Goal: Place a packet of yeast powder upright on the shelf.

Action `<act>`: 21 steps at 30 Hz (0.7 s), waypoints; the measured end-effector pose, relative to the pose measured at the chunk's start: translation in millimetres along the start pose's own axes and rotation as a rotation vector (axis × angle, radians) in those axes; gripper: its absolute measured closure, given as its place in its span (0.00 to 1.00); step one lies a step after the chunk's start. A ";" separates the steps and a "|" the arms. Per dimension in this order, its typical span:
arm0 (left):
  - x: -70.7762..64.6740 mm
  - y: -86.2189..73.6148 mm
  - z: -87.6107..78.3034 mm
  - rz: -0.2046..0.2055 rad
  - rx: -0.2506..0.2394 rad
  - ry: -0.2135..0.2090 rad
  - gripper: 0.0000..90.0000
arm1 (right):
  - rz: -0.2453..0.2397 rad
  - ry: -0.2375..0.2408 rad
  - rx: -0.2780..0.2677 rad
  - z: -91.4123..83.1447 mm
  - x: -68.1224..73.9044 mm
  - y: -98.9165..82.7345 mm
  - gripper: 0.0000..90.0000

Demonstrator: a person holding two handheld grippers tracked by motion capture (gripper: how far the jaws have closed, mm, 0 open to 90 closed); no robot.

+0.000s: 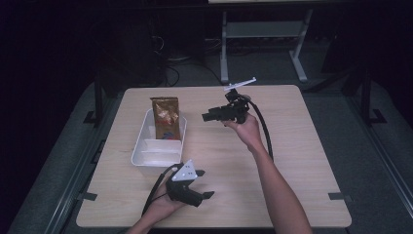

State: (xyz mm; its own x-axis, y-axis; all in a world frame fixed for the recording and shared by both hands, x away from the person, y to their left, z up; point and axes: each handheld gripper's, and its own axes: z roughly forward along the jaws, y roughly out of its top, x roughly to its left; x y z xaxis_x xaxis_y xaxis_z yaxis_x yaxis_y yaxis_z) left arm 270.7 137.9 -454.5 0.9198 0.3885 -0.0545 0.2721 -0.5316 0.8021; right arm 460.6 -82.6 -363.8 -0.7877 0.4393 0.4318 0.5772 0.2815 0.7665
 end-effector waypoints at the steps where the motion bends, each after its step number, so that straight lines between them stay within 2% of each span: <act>1: 0.0 0.0 0.1 0.001 0.002 -0.001 0.24 | -0.001 -0.001 -0.002 -2.4 0.1 -1.2 0.51; 7: -0.9 0.4 1.4 0.005 0.006 -0.007 0.24 | 0.012 -0.002 0.000 -15.2 -2.7 -9.1 0.45; 21: -1.4 1.3 2.8 0.002 0.011 -0.011 0.21 | 0.014 -0.015 0.007 -41.8 -3.8 -26.7 0.43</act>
State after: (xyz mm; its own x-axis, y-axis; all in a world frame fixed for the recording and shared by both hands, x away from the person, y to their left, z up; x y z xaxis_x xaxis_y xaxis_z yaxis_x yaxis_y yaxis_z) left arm 270.6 134.5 -455.0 0.9232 0.3797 -0.0595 0.2735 -0.5406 0.7956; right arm 439.2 -127.4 -366.0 -0.7766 0.4555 0.4353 0.5895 0.2814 0.7572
